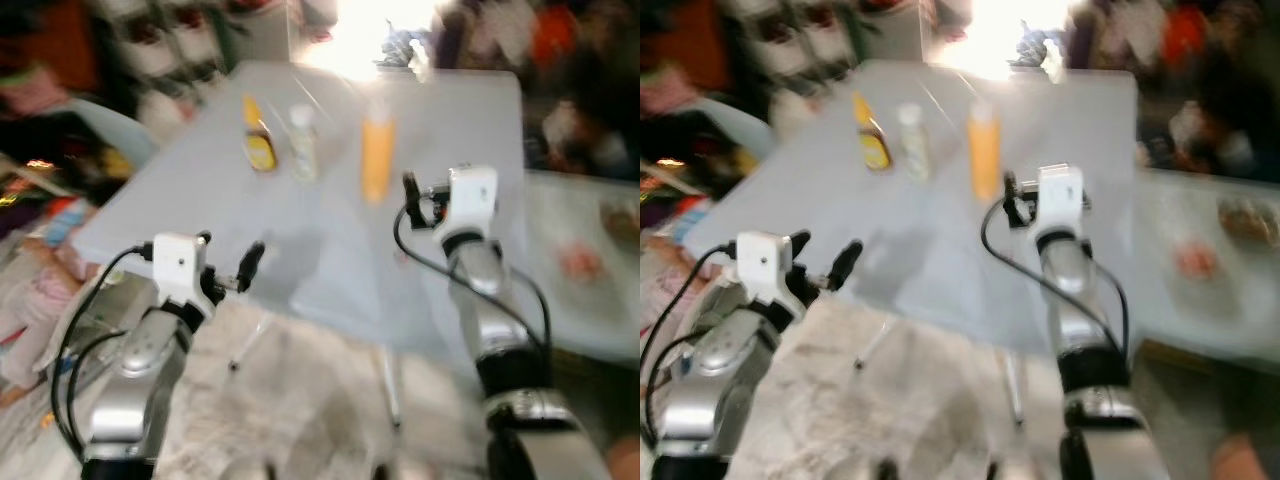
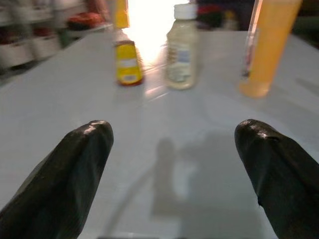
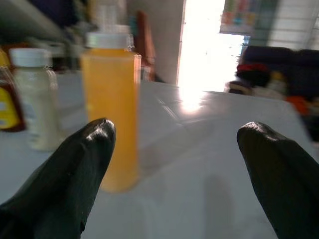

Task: Restocking fridge

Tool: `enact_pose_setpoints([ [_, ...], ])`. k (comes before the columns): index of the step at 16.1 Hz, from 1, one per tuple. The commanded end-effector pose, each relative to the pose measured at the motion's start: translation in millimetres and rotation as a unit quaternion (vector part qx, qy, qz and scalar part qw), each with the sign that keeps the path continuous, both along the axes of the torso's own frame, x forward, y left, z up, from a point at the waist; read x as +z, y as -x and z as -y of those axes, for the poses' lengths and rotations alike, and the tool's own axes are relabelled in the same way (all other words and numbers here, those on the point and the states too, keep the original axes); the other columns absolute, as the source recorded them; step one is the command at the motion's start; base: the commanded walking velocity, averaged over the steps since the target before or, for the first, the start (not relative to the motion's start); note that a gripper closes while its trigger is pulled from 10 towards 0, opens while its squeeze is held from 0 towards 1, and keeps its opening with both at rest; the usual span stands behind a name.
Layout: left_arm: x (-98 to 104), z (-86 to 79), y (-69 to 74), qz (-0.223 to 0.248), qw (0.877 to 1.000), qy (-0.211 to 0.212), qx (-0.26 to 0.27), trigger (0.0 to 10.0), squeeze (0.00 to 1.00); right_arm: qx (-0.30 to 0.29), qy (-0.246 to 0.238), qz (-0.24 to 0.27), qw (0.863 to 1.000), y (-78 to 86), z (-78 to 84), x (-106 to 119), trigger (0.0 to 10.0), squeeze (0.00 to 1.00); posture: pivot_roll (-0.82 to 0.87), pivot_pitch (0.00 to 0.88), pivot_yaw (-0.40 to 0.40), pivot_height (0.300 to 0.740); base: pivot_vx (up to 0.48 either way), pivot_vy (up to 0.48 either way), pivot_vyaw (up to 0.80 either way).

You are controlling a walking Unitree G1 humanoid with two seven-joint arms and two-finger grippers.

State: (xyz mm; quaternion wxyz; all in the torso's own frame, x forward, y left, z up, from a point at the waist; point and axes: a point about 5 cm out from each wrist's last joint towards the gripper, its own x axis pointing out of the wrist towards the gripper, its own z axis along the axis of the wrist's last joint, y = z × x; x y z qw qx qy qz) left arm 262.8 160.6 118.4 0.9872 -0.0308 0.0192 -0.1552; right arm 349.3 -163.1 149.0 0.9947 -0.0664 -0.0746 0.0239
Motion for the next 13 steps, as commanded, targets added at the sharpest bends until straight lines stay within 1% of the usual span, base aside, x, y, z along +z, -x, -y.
enact_pose_setpoints([
  [1, 3.7, 0.3, -1.8, 0.005, 1.0, -0.004, -0.006, 10.0, 0.0, 0.001, -0.004, 0.012, 1.0, 3.4, -4.0, 2.1, 10.0, 0.0, 0.01, 0.044, 0.095, 0.74, 0.274, 0.0, 0.0],
  [3, -0.3, 0.5, -1.5, 0.002, 1.0, 0.0, 0.0, 10.0, 0.0, 0.005, -0.012, 0.005, 1.0, 16.4, -9.3, -7.0, 10.0, 0.0, -0.01, 0.008, 0.084, 0.74, 0.272, 0.0, 0.0],
  [4, -3.0, -0.5, -1.5, 0.006, 1.0, -0.001, 0.014, 10.0, 0.0, 0.009, -0.014, 0.0, 1.0, 26.0, -12.8, -13.7, 10.0, 0.0, -0.02, 0.0, 0.079, 0.74, 0.0, 0.0, 0.0],
  [6, -9.9, -5.2, -0.8, 0.02, 0.997, -0.024, 0.069, 10.0, 0.0, 0.018, -0.027, -0.01, 0.999, 57.4, -20.4, -28.0, 10.0, 0.0, -0.03, 0.0, 0.067, 0.74, 0.0, 0.0, 0.0],
  [7, -12.7, -6.4, -0.5, 0.02, 0.996, -0.023, 0.08, 10.0, 0.0, 0.018, -0.028, -0.012, 0.999, 65.4, -20.1, -31.4, 10.0, 0.0, -0.03, 0.0, 0.057, 0.74, 0.0, 0.0, 0.0],
  [8, -13.8, -3.5, -0.1, 0.032, 0.997, -0.013, 0.069, 10.0, 0.0, 0.017, -0.022, -0.014, 1.0, 74.1, -18.0, -33.6, 10.0, 0.0, -0.04, 0.0, 0.048, 0.74, 0.0, 0.0, 0.0],
  [9, -15.6, -4.1, -1.9, 0.036, 0.996, -0.017, 0.081, 10.0, 0.0, 0.015, -0.018, -0.015, 1.0, 77.3, -14.0, -35.4, 10.0, 0.0, -0.04, 0.0, 0.033, 0.74, 0.0, 0.0, 0.0],
  [10, -16.0, -6.1, -5.8, 0.04, 0.995, -0.011, 0.095, 10.0, 0.0, 0.002, -0.011, -0.017, 1.0, 78.5, -6.8, -35.3, 10.0, 0.0, -0.04, 0.0, 0.021, 0.74, 0.0, 0.0, 0.0],
  [11, -17.1, -7.9, -9.9, 0.046, 0.993, -0.024, 0.108, 10.0, 0.0, -0.007, -0.002, -0.019, 1.0, 79.6, -0.9, -33.8, 10.0, 0.0, -0.05, 0.0, 0.0, 0.74, 0.0, 0.0, 0.0],
  [12, -18.3, -9.6, -14.6, 0.051, 0.99, -0.047, 0.125, 10.0, 0.0, -0.017, 0.006, -0.021, 1.0, 78.7, 5.3, -33.9, 10.0, 0.0, -0.04, 0.0, -0.005, 0.74, 0.0, 0.0, 0.0],
  [13, -20.1, -9.0, -18.9, 0.053, 0.988, -0.065, 0.131, 10.0, 0.0, -0.025, 0.003, -0.025, 0.999, 77.0, 9.6, -35.7, 10.0, 0.0, -0.05, 0.0, -0.011, 0.74, 0.0, 0.0, 0.0],
])
